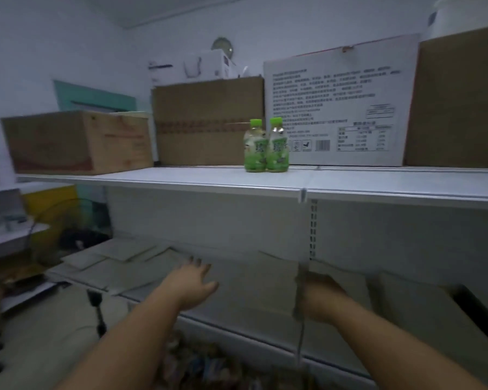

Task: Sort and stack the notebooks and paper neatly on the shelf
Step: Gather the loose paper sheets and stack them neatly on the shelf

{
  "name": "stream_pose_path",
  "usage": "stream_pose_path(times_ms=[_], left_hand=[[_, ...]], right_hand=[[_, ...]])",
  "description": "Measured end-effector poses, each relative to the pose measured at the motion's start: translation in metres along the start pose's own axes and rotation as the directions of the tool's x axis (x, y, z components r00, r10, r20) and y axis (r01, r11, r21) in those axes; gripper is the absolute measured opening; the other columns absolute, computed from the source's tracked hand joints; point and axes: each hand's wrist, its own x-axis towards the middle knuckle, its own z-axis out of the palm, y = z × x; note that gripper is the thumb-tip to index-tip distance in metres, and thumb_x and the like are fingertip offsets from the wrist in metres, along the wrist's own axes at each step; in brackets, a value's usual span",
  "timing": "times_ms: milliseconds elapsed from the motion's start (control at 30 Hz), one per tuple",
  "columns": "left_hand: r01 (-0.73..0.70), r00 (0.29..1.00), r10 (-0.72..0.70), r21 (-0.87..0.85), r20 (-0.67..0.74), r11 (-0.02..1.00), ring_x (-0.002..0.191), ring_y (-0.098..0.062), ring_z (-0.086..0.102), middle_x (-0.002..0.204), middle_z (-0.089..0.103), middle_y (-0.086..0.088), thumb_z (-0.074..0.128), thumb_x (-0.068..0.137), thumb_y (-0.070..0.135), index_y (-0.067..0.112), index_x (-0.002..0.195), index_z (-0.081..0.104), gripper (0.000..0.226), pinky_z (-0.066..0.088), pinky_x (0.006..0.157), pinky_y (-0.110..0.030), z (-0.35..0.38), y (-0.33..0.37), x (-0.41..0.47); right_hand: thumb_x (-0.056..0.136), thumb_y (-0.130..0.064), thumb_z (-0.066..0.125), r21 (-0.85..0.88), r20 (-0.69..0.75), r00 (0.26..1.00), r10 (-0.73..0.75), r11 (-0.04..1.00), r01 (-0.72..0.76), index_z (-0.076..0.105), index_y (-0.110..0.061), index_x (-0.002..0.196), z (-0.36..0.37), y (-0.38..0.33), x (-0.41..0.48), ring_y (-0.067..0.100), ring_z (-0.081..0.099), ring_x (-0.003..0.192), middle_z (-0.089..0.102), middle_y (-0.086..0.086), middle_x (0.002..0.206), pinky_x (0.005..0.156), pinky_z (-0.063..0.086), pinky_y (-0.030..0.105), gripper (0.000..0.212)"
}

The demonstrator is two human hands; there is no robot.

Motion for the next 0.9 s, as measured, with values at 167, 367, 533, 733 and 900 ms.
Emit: stream_pose_path(times_ms=[167, 367, 533, 733, 900], left_hand=[[0.14, 0.99, -0.139, -0.013, 0.033, 0.99, 0.148, -0.02, -0.002, 0.161, 0.003, -0.005, 0.031, 0.097, 0.054, 0.019, 0.152, 0.015, 0.067, 0.004, 0.12, -0.039, 0.0, -0.11, -0.064], [0.186, 0.983, -0.184, -0.079, 0.027, 0.979, 0.148, -0.017, -0.006, 0.161, 0.0, -0.001, 0.034, 0.097, 0.051, 0.022, 0.152, 0.015, 0.065, 0.004, 0.121, -0.038, 0.009, -0.188, -0.092], [0.144, 0.989, -0.144, 0.026, 0.03, 0.989, 0.147, -0.015, -0.008, 0.161, -0.004, 0.0, 0.031, 0.099, 0.046, 0.022, 0.152, 0.012, 0.062, 0.0, 0.12, -0.038, 0.031, -0.226, -0.083], [0.187, 0.974, -0.185, -0.003, 0.13, 0.982, 0.147, -0.013, -0.005, 0.161, 0.0, 0.004, 0.031, 0.098, 0.048, 0.025, 0.152, 0.014, 0.061, 0.001, 0.118, -0.034, 0.057, -0.273, -0.034], [0.253, 0.964, -0.246, -0.07, 0.103, 0.965, 0.146, -0.016, 0.011, 0.159, 0.015, 0.001, 0.037, 0.098, 0.043, 0.025, 0.148, 0.026, 0.054, 0.016, 0.117, -0.034, 0.047, -0.323, 0.021]], right_hand=[[0.093, -0.034, 0.047, 0.062, 0.102, 0.929, -0.356, 0.934, 0.351, 0.038, -0.015, 0.139, 0.007, -0.167, 0.018, 0.033, 0.041, 0.129, 0.039, 0.014, 0.144, 0.106, 0.037, 0.04, 0.05], [0.092, -0.031, 0.047, 0.097, 0.15, 0.871, -0.467, 0.884, 0.457, 0.039, -0.011, 0.137, 0.03, -0.268, 0.034, 0.036, 0.041, 0.125, 0.038, 0.018, 0.14, 0.104, 0.039, 0.045, 0.049], [0.091, -0.038, 0.05, 0.113, 0.142, 0.882, -0.448, 0.893, 0.436, 0.042, -0.012, 0.134, 0.044, -0.296, 0.082, 0.034, 0.04, 0.125, 0.038, 0.017, 0.138, 0.104, 0.038, 0.042, 0.051], [0.092, -0.029, 0.048, 0.157, 0.131, 0.895, -0.426, 0.9, 0.406, 0.037, -0.013, 0.14, 0.072, -0.335, 0.172, 0.033, 0.032, 0.135, 0.028, 0.015, 0.15, 0.111, 0.032, 0.04, 0.052], [0.096, -0.024, 0.039, 0.202, 0.011, 0.879, -0.476, 0.862, 0.465, 0.035, -0.012, 0.141, 0.078, -0.374, 0.249, 0.029, 0.028, 0.138, 0.026, 0.012, 0.152, 0.113, 0.027, 0.037, 0.047]])
